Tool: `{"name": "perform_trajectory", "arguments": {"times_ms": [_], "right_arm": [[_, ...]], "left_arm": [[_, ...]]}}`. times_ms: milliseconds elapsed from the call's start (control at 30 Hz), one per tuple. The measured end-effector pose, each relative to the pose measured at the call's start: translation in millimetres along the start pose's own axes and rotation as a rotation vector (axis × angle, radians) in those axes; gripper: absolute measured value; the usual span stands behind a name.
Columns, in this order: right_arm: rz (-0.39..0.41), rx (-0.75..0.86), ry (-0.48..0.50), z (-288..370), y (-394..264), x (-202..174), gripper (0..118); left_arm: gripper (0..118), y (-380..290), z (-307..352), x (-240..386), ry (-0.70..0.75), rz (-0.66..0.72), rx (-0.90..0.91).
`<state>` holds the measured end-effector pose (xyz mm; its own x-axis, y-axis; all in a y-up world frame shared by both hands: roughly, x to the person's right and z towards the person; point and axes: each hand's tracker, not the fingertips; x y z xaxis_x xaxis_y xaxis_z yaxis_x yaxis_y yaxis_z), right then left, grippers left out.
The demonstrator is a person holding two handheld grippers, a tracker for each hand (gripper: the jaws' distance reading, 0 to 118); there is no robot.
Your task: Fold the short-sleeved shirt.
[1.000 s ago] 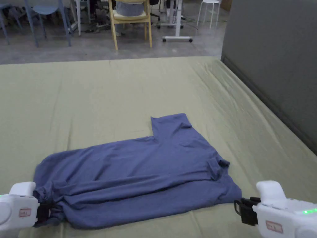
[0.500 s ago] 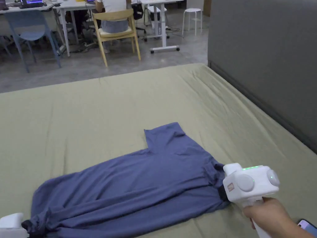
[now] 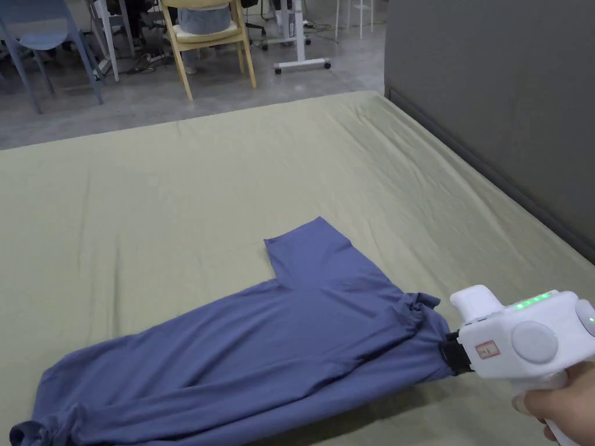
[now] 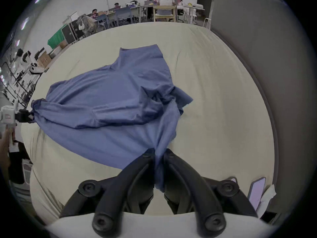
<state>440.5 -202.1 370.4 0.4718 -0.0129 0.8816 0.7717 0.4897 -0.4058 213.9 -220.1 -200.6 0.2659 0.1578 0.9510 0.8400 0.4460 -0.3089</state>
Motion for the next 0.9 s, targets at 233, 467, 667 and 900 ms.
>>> {"name": "perform_trajectory", "arguments": {"times_ms": [233,467,667,900], "right_arm": [[-0.020,-0.072,-0.022,-21.0,-30.7,-4.9,11],[-0.004,-0.134,-0.051,-60.2,-47.8,-10.4,10],[-0.022,-0.113,-0.050,-58.8,-43.7,-6.5,22],[-0.065,0.260,-0.089,66.2,-10.0,-20.8,118]], "left_arm": [[9,-39.2,-20.1,-4.0,-0.004,0.009,-0.069],[9,-41.3,-58.8,-16.7,0.045,-0.013,-0.090],[9,-40.7,-56.2,-24.5,0.049,0.017,-0.069],[118,-23.1,44.1,-2.9,-0.052,0.176,0.327]]}}
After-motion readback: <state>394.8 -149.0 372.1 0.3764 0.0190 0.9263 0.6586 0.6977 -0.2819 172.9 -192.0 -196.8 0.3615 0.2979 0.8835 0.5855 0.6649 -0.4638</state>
